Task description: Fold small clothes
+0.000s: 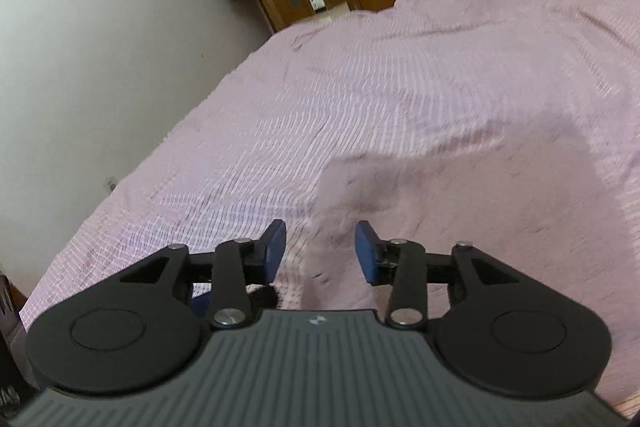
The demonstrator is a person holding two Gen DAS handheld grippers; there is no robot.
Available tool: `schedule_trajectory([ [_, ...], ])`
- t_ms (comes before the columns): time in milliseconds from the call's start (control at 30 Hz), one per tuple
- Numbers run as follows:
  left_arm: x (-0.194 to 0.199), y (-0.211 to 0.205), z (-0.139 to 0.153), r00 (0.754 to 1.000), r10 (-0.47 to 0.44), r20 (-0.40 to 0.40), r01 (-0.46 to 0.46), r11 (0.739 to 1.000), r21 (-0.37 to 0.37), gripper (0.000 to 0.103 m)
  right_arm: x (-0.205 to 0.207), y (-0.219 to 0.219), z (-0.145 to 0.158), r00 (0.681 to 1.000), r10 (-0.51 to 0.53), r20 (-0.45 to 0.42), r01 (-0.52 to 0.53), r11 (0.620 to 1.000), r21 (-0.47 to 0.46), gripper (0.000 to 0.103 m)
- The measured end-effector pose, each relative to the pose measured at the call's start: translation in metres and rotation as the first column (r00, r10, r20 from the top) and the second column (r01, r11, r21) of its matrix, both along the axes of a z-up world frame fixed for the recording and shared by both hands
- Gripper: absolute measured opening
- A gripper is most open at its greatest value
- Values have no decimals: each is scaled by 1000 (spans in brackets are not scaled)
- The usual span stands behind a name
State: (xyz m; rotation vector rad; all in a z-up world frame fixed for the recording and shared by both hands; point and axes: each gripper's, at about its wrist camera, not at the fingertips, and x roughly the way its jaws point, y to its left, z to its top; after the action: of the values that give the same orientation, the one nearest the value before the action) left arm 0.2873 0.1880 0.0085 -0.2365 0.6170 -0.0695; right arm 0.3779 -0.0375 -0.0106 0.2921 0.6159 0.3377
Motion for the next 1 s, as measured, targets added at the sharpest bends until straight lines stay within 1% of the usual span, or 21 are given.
schedule_trajectory([
  [67, -4, 0, 10, 1000, 14, 15, -14, 1000, -4, 55, -6, -16, 7, 1000, -11, 11, 12, 1000, -16, 47],
  [133, -6, -1, 20, 999, 22, 24, -21, 999, -39, 55, -15, -38, 11, 999, -33, 7, 34, 999, -18, 47],
  [233, -11, -9, 30, 999, 1, 36, 3, 994, -107, 55, -29, -71, 9, 997, -75, -9, 75, 997, -14, 47],
  [300, -12, -18, 29, 1000, -25, 20, 27, 991, -131, 55, -38, -90, 5, 995, -93, -21, 92, 996, -22, 47],
  [400, -10, -28, 15, 997, -67, -45, 58, 982, -181, 55, -57, -114, -7, 993, -111, -35, 109, 992, -62, 47],
  [467, -9, -32, -1, 991, -97, -96, 74, 972, -223, 55, -71, -126, -17, 994, -111, -23, 108, 989, -100, 47],
  [533, -3, -33, -14, 982, -92, -162, 51, 969, -241, 55, -81, -135, -31, 995, -104, -11, 101, 983, -152, 47],
  [600, 1, -30, -22, 979, -88, -186, 36, 963, -266, 54, -94, -141, -47, 998, -68, 8, 68, 977, -204, 47],
  [633, 3, -28, -25, 978, -90, -188, 32, 957, -289, 53, -97, -141, -54, 999, -45, 10, 46, 973, -227, 47],
  [667, 5, -25, -27, 979, -94, -180, 30, 945, -326, 52, -98, -139, -62, 1000, -23, -1, 22, 964, -264, 47],
  [700, 6, -23, -29, 980, -97, -173, 30, 935, -352, 41, -97, -134, -68, 999, -10, -37, -2, 947, -320, 47],
  [733, 7, -23, -30, 981, -99, -165, 33, 933, -358, 36, -96, -127, -71, 998, -8, -57, -14, 928, -373, 47],
  [767, 8, -23, -30, 983, -99, -153, 40, 937, -348, 35, -98, -118, -70, 999, 2, -35, -17, 901, -433, 47],
  [833, 11, -27, -28, 985, -102, -139, 52, 945, -323, 31, -99, -105, -68, 999, 19, 29, -1, 853, -521, 47],
  [867, 13, -29, -27, 987, -105, -125, 61, 948, -314, 31, -98, -101, -69, 998, 18, 56, 16, 832, -554, 47],
  [900, 13, -31, -25, 987, -109, -115, 69, 949, -308, 30, -96, -100, -70, 997, 15, 76, 31, 820, -571, 47],
  [933, 13, -33, -24, 988, -113, -103, 77, 951, -301, 30, -96, -100, -71, 995, 6, 101, 52, 825, -563, 47],
  [1000, 13, -37, -21, 989, -121, -86, 93, 957, -274, 30, -93, -108, -70, 994, -7, 108, 61, 860, -507, 35],
])
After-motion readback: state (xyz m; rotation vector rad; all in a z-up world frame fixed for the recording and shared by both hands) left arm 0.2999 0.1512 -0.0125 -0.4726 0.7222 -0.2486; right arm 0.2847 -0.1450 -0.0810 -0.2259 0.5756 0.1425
